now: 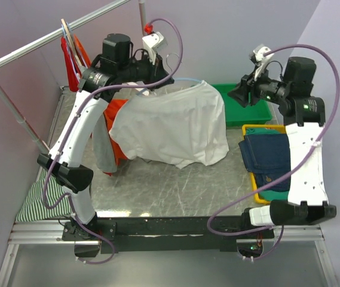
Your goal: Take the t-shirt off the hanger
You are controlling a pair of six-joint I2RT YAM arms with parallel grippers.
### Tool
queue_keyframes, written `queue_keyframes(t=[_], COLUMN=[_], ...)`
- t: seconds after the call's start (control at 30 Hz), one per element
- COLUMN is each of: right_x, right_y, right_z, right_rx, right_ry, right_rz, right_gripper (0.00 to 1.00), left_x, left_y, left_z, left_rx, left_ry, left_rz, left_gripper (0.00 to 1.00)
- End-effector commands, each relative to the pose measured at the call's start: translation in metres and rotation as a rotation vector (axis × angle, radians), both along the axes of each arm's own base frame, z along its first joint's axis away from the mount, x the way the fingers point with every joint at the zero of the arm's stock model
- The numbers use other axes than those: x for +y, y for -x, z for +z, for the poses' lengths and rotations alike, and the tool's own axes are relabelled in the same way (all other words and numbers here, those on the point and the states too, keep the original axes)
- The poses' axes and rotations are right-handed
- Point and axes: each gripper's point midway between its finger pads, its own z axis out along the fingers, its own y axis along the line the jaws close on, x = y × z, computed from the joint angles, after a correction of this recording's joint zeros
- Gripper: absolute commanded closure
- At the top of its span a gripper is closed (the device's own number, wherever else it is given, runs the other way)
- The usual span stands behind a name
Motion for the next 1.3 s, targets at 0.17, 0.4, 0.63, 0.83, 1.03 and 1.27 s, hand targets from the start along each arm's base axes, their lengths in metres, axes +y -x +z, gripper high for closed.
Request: queue_keyframes(t=[0.17, 0.4, 0.63, 0.83, 1.03, 1.27], right_x=[0.018, 0.027, 0.032, 0.046, 0.068, 0.056], right_y=[-0.004, -0.027, -0.039, -0.041, -0.051, -0.072], right_z=[-0.056, -0.075, -0.089, -0.097, -0.092, -0.106], right_rx=[0.153, 0.196, 0.235, 0.252, 0.229, 0.243], right_ry=[0.033, 0.053, 0.067, 0.062, 0.064, 0.098], right_rz=[0.164, 0.19, 0.203, 0.24, 0.28, 0.165], right_gripper=[0.48, 0.5, 0.51, 0.53, 0.69, 1.0], left_x=[0.025, 0.031, 0.044, 0.043, 0.042, 0.048], left_y=[0.002, 0.016, 0.032, 0.037, 0.037, 0.04], left_z=[0.068, 0.081, 0.099, 0.1, 0.094, 0.092], left_rx=[-0.203, -0.23, -0.287, -0.277, -0.257, -0.258], left_ry=[0.063, 0.083, 0.109, 0.117, 0.11, 0.102], left_rz=[0.108, 0.103, 0.128, 0.111, 0.107, 0.13], left_gripper=[0.99, 0.99, 0.99, 0.99, 0.99, 0.99])
